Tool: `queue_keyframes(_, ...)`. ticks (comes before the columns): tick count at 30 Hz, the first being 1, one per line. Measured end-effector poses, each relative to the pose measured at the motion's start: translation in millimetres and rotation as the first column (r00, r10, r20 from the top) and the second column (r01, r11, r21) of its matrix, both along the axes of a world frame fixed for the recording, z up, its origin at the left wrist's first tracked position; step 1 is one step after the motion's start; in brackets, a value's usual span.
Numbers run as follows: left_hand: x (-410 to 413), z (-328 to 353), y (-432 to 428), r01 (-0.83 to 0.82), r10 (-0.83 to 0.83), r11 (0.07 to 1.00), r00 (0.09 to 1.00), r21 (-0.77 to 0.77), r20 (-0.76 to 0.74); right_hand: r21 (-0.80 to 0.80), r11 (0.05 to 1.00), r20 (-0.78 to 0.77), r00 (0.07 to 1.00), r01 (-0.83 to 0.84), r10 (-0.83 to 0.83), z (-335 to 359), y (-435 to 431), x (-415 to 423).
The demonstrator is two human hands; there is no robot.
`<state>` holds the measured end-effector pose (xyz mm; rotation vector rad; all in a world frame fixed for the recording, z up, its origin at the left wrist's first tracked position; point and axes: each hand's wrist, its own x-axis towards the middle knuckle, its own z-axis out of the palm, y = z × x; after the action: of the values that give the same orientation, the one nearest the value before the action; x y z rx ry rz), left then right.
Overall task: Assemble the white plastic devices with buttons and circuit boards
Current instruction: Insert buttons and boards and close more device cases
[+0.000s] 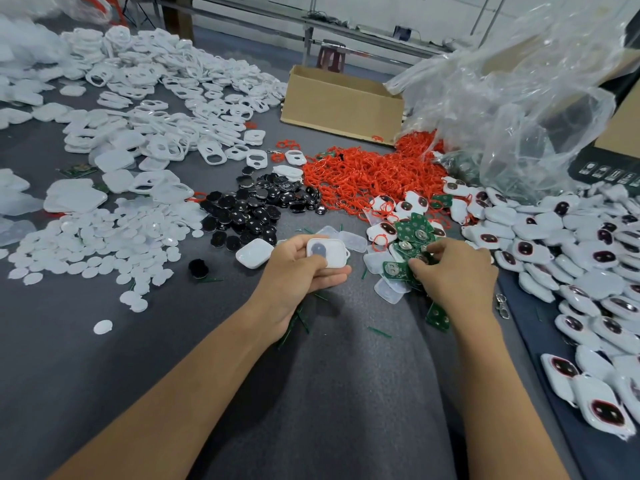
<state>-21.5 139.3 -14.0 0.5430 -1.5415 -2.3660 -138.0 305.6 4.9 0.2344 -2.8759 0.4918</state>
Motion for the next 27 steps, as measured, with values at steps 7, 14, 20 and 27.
queue_keyframes(7, 0.2, 0.4, 0.6, 0.015, -0.015, 1.0, 1.0, 0.001, 0.001, -0.671, 0.698, -0.054, 0.955, -0.251, 0.292, 9.8, -9.9, 6.3)
queue_keyframes(14, 0.5, 1.3, 0.7, 0.021, -0.021, 1.0, 1.0, -0.009, 0.015, -0.959, 0.284, 0.165, 0.777, -0.019, 0.607, 13.3, -22.3, 16.6)
queue_keyframes(20, 1.8, 2.5, 1.2, 0.026, -0.026, 1.0, 1.0, -0.012, 0.013, -0.955, 0.291, 0.159, 0.737, -0.053, 0.657, 10.7, -23.8, 18.4)
queue_keyframes(27, 2.1, 3.5, 1.7, 0.035, -0.035, 0.999, 0.999, -0.021, 0.017, -0.958, 0.276, 0.146, 0.708, -0.071, 0.69, 11.4, -25.9, 21.9)
